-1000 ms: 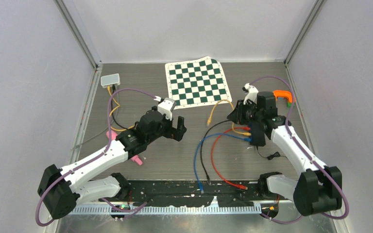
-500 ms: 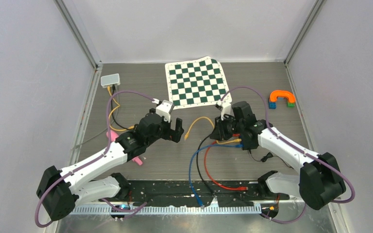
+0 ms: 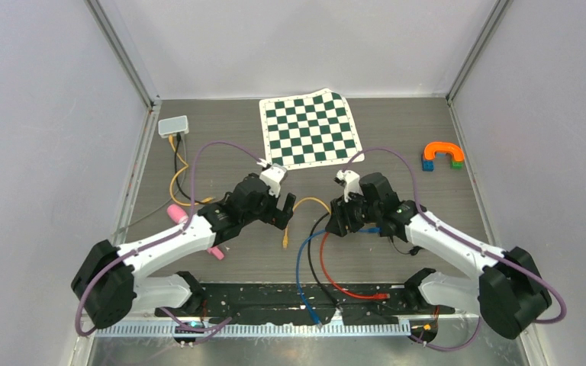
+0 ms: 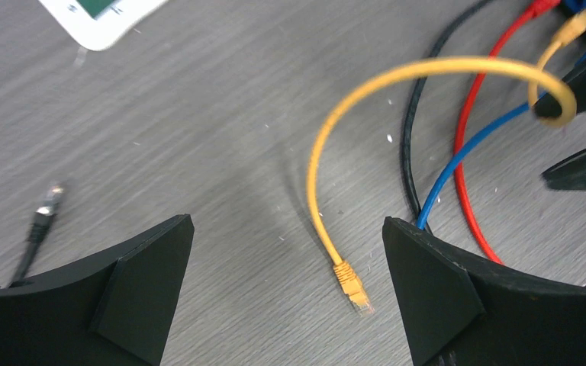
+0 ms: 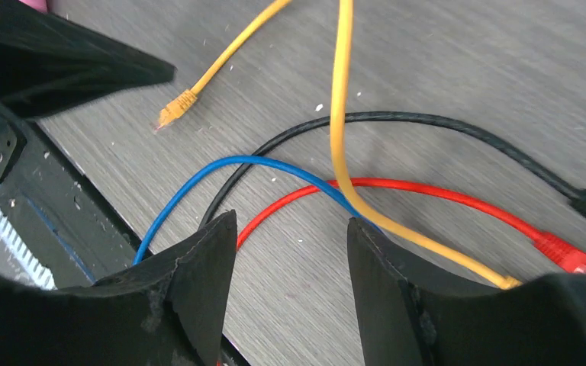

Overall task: Pull the plug from the switch port
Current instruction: Move the switch port to the center of the board.

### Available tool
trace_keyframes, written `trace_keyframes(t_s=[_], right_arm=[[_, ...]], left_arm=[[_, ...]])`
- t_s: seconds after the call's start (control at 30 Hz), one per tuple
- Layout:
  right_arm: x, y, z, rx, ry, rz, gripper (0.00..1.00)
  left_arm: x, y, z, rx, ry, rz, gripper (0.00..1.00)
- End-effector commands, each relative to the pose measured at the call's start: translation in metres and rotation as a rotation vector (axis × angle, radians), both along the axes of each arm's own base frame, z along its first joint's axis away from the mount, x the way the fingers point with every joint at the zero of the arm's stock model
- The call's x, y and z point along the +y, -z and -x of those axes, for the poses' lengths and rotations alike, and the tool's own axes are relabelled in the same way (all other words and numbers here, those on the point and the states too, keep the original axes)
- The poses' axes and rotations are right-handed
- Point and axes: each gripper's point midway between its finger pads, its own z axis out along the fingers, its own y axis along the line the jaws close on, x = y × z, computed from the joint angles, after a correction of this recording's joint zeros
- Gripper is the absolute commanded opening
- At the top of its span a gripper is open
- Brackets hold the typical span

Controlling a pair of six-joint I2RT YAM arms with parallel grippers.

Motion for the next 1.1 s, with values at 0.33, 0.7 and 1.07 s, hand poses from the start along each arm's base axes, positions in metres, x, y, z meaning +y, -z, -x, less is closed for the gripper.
trace_keyframes(t_s=[0.33,0.7,1.07], right_arm=[[-0.091,-0.05,-0.019,-0.266,0.562,-0.002,0.75],[-0.112,-0.025,-0.02,-0.185,0.743,0.041,0.76],[-0.125,-0.016,-0.025,-0.15,0.855,0.064,0.76]], left_arm=[[-0.053,0.015,-0.03,0.053,0.107,0.058,0.95],[-0.062,0.046,-0.05,0.152,0.084,0.028,0.69],[-0.067,0.052,-0.029,0.232,0.153,0.088,0.23]])
